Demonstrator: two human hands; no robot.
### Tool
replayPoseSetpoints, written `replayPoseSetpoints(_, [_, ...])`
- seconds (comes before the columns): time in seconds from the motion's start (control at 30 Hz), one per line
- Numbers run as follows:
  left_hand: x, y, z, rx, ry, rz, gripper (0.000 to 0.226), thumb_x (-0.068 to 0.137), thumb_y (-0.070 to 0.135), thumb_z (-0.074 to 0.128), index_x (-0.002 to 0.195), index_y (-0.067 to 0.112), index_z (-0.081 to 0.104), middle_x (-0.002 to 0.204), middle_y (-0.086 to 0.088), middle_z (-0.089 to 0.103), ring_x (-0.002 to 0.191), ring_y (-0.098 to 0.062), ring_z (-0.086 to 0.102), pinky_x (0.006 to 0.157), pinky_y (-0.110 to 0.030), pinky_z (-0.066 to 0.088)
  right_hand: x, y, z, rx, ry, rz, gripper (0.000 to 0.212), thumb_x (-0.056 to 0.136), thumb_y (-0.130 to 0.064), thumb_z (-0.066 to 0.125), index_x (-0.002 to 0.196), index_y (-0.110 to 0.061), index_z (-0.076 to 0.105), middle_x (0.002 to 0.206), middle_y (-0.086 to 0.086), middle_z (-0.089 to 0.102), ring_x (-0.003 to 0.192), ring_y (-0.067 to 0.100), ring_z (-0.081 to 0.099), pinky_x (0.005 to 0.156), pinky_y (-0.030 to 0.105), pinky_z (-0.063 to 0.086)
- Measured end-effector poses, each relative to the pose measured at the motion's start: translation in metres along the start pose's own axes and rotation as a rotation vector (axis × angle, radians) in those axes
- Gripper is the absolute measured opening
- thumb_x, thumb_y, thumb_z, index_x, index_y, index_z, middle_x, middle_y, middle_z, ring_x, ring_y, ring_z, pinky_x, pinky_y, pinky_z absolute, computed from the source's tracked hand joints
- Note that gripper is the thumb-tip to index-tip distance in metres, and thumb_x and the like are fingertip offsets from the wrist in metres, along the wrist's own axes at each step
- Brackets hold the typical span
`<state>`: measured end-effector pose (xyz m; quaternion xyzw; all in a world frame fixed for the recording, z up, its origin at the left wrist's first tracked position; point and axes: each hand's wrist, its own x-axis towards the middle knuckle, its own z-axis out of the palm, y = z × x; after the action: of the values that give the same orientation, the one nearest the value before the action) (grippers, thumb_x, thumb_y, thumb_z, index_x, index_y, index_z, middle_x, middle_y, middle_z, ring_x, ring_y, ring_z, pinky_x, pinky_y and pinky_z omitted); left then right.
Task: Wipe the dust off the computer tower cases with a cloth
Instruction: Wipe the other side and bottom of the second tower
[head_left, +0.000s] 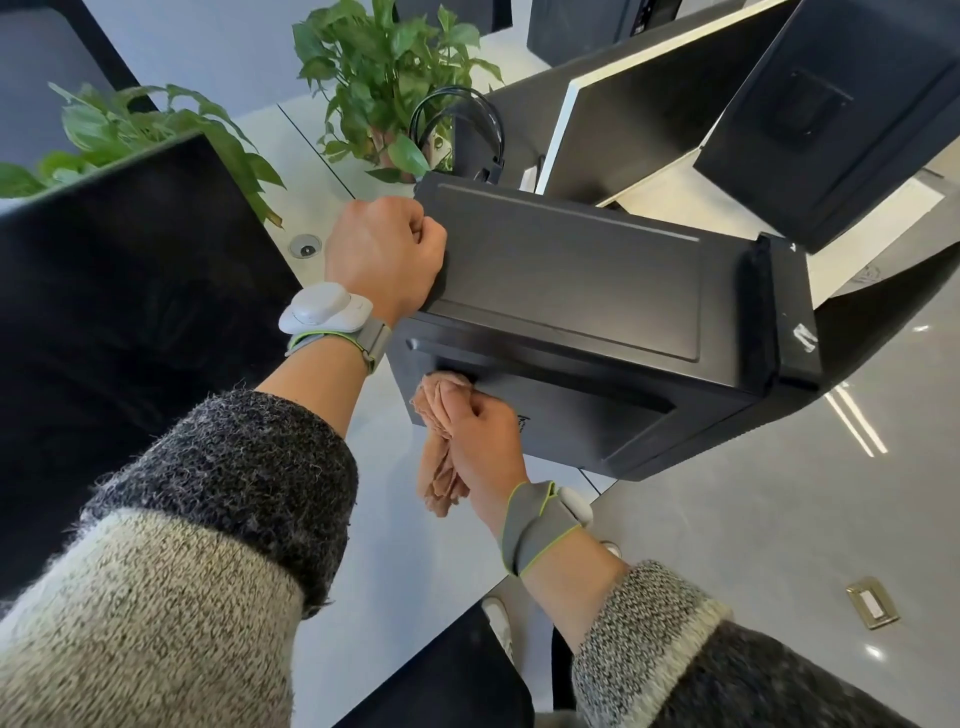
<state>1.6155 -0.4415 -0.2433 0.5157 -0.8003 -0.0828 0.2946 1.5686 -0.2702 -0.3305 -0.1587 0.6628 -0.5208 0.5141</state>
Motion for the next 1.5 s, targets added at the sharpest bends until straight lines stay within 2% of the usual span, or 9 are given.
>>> replayPoseSetpoints(0.13, [-0.001,0.002,-0.001,0.031,0.004,-0.023,0.035,0.088,0.030,0.048,0.060,0.010,0.037,0.056,-0.003,0.033,0.059,-0.029,0.038,0.046,-0.029,0.022,0.004,0.011,0.011,0.091,0.077,0.065,0.037,0.110,-0.018,0.054,0.085,-0.007,0.078,0.082,-0.002,0.079,0.085,0.012,0.076,0.079,0.024,0.054])
replayPoseSetpoints(0.33, [-0.001,0.003,-0.001,0.034,0.009,-0.026,0.034,0.087,0.029,0.048,0.061,0.009,0.038,0.055,-0.002,0.031,0.058,-0.028,0.036,0.046,-0.030,0.023,-0.001,0.001,0.004,0.073,0.034,-0.020,0.036,0.111,-0.029,0.054,0.100,-0.006,0.081,0.091,-0.003,0.082,0.085,0.010,0.076,0.076,0.026,0.060])
replayPoseSetpoints(0.53, [-0.004,0.004,-0.004,0.024,0.013,-0.027,0.034,0.088,0.030,0.048,0.063,0.007,0.044,0.058,-0.008,0.042,0.059,-0.033,0.044,0.048,-0.032,0.029,0.010,0.014,0.002,0.048,0.043,0.049,0.036,0.109,-0.024,0.056,0.085,-0.012,0.079,0.098,0.007,0.082,0.081,0.006,0.075,0.084,0.026,0.053])
replayPoseSetpoints(0.7, [-0.003,0.003,-0.002,0.024,0.009,-0.020,0.035,0.088,0.030,0.048,0.063,0.007,0.043,0.058,-0.008,0.041,0.058,-0.031,0.042,0.048,-0.032,0.028,-0.002,0.004,-0.002,0.012,0.053,-0.030,0.040,0.110,-0.036,0.054,0.091,-0.012,0.080,0.083,-0.003,0.080,0.065,0.012,0.071,0.054,0.022,0.050])
replayPoseSetpoints(0.93, [-0.004,0.005,-0.005,0.017,-0.002,-0.013,0.036,0.090,0.028,0.048,0.060,0.011,0.036,0.055,-0.002,0.031,0.056,-0.024,0.030,0.047,-0.030,0.022,0.009,0.012,0.001,0.021,0.068,0.046,0.035,0.108,-0.025,0.059,0.096,-0.001,0.080,0.095,0.005,0.082,0.077,0.004,0.073,0.079,0.022,0.053])
replayPoseSetpoints(1.2, [-0.004,0.007,-0.007,0.042,-0.006,-0.006,0.036,0.091,0.027,0.049,0.060,0.012,0.037,0.056,-0.004,0.032,0.057,-0.025,0.031,0.047,-0.030,0.019,0.008,0.013,-0.005,0.003,0.037,-0.028,0.034,0.111,-0.026,0.055,0.104,-0.004,0.080,0.085,-0.002,0.079,0.070,-0.002,0.071,0.063,0.011,0.052])
replayPoseSetpoints(1.33, [-0.005,0.006,-0.007,0.043,0.005,0.000,0.037,0.090,0.027,0.049,0.059,0.013,0.034,0.055,-0.002,0.030,0.057,-0.025,0.031,0.047,-0.030,0.018,0.007,0.014,-0.002,-0.034,0.070,0.079,0.039,0.108,-0.034,0.058,0.092,-0.006,0.079,0.079,0.001,0.079,0.062,0.014,0.069,0.054,0.022,0.049])
replayPoseSetpoints(1.4, [-0.005,0.005,-0.006,0.039,0.004,-0.005,0.038,0.091,0.027,0.049,0.059,0.012,0.035,0.055,-0.003,0.032,0.057,-0.026,0.032,0.047,-0.030,0.019,0.002,0.011,-0.001,-0.013,0.069,0.060,0.044,0.109,-0.038,0.055,0.091,-0.004,0.077,0.071,0.003,0.072,0.051,0.019,0.060,0.043,0.021,0.043])
replayPoseSetpoints(1.5, [-0.003,0.005,-0.006,0.032,0.005,0.000,0.038,0.091,0.027,0.049,0.058,0.012,0.035,0.055,-0.003,0.032,0.056,-0.026,0.033,0.047,-0.030,0.020,0.000,0.006,-0.003,0.002,0.064,-0.016,0.041,0.110,-0.038,0.053,0.093,-0.012,0.079,0.075,0.000,0.075,0.057,0.018,0.064,0.044,0.023,0.045])
